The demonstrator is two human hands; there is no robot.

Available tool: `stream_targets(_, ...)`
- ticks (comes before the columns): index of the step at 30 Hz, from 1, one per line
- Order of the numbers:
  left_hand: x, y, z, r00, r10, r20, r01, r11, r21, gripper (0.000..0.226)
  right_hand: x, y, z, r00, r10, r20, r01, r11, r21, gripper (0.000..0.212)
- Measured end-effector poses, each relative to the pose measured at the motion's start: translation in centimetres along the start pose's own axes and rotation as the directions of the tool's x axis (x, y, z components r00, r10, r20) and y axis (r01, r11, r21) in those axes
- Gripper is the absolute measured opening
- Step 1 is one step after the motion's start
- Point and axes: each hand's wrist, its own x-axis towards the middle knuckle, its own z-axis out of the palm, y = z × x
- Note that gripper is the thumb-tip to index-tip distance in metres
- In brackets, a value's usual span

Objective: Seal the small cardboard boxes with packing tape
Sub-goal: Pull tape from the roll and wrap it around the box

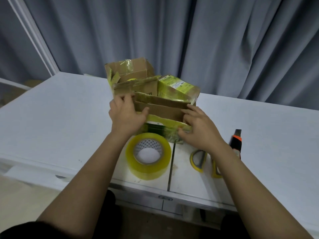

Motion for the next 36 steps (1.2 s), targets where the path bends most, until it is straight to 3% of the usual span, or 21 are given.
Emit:
stream_targets(3,0.5,-0.7,0.0,0.989,-0.065,0.131,0.093,0.971,-0.221,0.065,0.9,0.1,-0.2,0.993,0.037,0.115,-0.041,0.998,0.036,0.027)
stream_targets(6,0.5,-1.0,-0.1,0.987,-0.028,0.158,0.073,0.954,-0.289,0.067,1.8,0.8,-0.5,0.982,0.092,0.168,-0.095,0.995,0.011,0.025)
stream_targets(11,0.4,-1.6,-0.5,0.961,0.085,0.264,0.03,0.915,-0.403,0.067,2.2,2.3,-0.4,0.958,0.141,0.25,-0.168,0.982,0.088,0.042)
stream_targets(15,0.6,-2.2,-0.7,0.918,0.128,0.374,0.041,0.911,-0.411,0.055,2.4,2.4,0.0,0.96,0.153,0.237,-0.187,0.974,0.131,0.051)
stream_targets(20,1.9,-2.6,-1.4,0.859,0.156,0.488,-0.009,0.957,-0.29,0.05,1.9,2.3,0.1,0.968,0.13,0.215,-0.165,0.974,0.153,0.058)
stream_targets(25,3.7,-2.4,-1.2,0.872,0.109,0.478,0.131,0.887,-0.442,0.035,1.6,2.3,-0.1,0.967,0.138,0.214,-0.177,0.968,0.176,0.051)
stream_targets(28,3.7,-2.9,-1.1,0.862,0.162,0.48,0.093,0.881,-0.464,0.045,1.5,2.2,0.1,0.969,0.156,0.193,-0.197,0.956,0.216,0.054)
stream_targets(32,3.9,-3.4,-1.0,0.754,0.265,0.601,0.0,0.915,-0.403,0.06,1.1,2.0,0.1,0.975,0.151,0.162,-0.201,0.911,0.361,0.062)
stream_targets(36,3.8,-3.5,-0.9,0.71,0.262,0.654,0.026,0.918,-0.396,0.084,0.8,1.9,0.5,0.968,0.251,0.025,-0.21,0.748,0.63,0.027)
